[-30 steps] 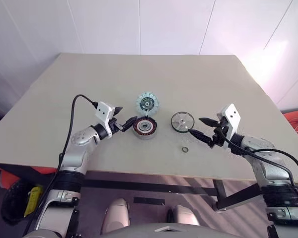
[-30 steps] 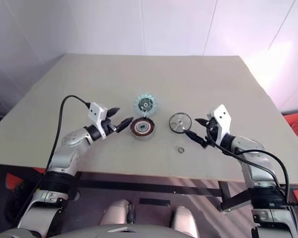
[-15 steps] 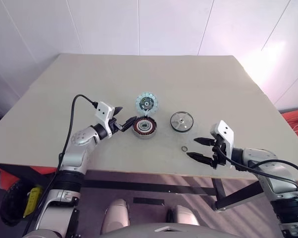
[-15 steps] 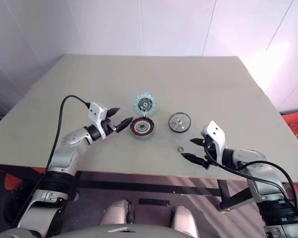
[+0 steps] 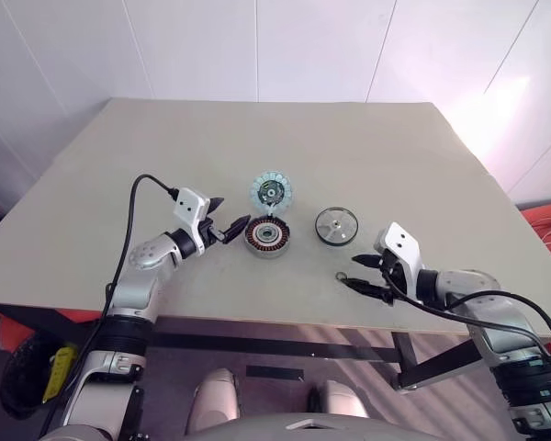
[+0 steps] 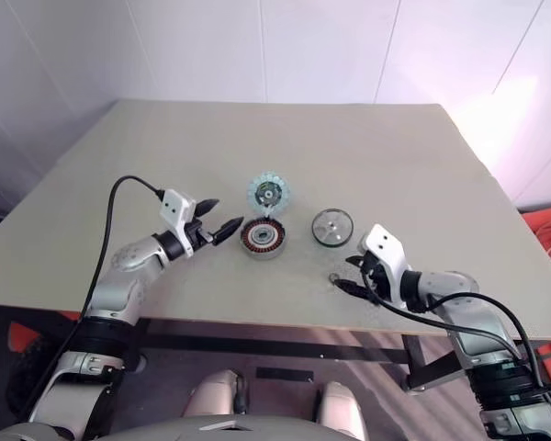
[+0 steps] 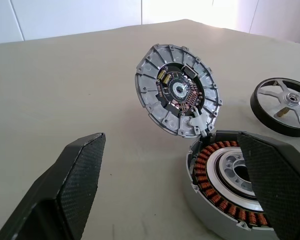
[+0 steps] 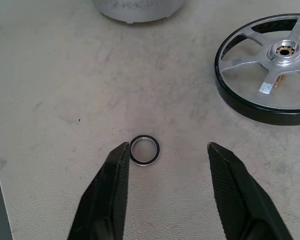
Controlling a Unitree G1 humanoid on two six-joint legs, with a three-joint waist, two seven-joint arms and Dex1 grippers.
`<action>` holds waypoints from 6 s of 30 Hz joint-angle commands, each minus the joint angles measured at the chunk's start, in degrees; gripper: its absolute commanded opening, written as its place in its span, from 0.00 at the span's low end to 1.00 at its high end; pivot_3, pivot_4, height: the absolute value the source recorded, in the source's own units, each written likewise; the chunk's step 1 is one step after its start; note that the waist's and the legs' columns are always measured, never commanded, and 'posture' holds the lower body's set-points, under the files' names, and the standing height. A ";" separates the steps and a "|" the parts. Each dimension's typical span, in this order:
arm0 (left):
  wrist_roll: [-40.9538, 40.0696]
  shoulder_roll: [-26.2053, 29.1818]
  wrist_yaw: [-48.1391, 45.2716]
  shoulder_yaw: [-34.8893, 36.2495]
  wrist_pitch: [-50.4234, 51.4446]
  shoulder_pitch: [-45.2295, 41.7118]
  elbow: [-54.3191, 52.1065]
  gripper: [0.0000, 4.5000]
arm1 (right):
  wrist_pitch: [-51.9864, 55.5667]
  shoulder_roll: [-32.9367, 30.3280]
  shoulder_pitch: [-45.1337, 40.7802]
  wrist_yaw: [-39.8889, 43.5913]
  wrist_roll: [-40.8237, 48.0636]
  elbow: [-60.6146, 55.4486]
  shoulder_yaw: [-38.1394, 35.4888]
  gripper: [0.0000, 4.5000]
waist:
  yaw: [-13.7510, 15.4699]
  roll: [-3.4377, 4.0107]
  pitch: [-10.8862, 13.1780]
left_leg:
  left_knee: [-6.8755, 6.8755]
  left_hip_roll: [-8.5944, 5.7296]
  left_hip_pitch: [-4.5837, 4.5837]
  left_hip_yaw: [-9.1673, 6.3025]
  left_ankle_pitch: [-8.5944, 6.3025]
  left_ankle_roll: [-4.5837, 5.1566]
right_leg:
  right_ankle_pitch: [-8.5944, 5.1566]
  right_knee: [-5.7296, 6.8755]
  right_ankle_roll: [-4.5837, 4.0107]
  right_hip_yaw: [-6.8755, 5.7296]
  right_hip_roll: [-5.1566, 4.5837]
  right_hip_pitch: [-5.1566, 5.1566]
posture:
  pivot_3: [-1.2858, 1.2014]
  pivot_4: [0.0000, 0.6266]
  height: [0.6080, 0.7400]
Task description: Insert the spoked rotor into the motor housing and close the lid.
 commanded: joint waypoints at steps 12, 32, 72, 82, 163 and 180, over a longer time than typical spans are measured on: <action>-0.67 1.30 0.04 1.36 -0.39 -0.97 -1.46 1.00 | 2.57 -0.43 0.83 3.03 4.64 -5.82 0.31 0.41 | 0.02 -0.03 -0.01 | 0.00 0.00 0.01 0.00 0.00 0.00 | 0.00 0.00 0.00 0.00 0.00 0.02 | 0.52 0.00 1.00; -0.70 1.91 0.42 1.52 -0.17 -0.50 -2.43 1.00 | -4.04 2.20 -3.14 2.11 -0.25 4.03 2.60 0.41 | -0.05 -0.12 -0.04 | 0.00 0.00 0.04 0.00 0.00 0.00 | 0.00 0.01 0.00 0.00 0.00 0.03 | 0.52 0.00 1.00; -0.40 1.71 0.47 1.33 -0.72 -1.34 -1.29 1.00 | -3.16 4.19 -6.05 -1.76 0.94 1.52 0.75 0.41 | -0.04 -0.13 -0.04 | 0.00 0.01 0.04 0.00 0.00 0.00 | 0.01 0.04 -0.01 0.01 0.01 0.02 | 0.52 0.00 1.00; -0.38 1.90 0.54 1.52 -0.86 -1.43 -1.13 1.00 | -3.45 3.19 -3.03 -1.14 0.46 1.89 0.85 0.41 | -0.09 -0.15 -0.03 | 0.00 0.00 0.05 0.00 0.00 -0.01 | 0.00 0.03 0.00 0.02 0.00 0.02 | 0.52 0.00 1.00; 0.05 2.16 1.06 1.71 -1.42 -1.33 -1.56 1.00 | -5.34 3.63 -4.27 -1.53 -0.38 8.76 -0.22 0.21 | -0.07 -0.18 -0.04 | -0.01 0.00 0.06 0.01 0.00 -0.01 | 0.00 0.01 0.00 0.02 0.00 0.03 | 0.52 0.00 1.00; 0.21 1.90 1.09 2.00 -1.54 -2.08 -0.78 1.00 | 9.52 5.39 -9.69 -3.58 14.73 -4.74 -7.56 0.15 | -0.05 -0.19 -0.05 | -0.01 0.01 0.07 0.01 0.00 -0.01 | 0.00 0.04 -0.01 0.03 0.01 0.02 | 0.52 0.00 1.00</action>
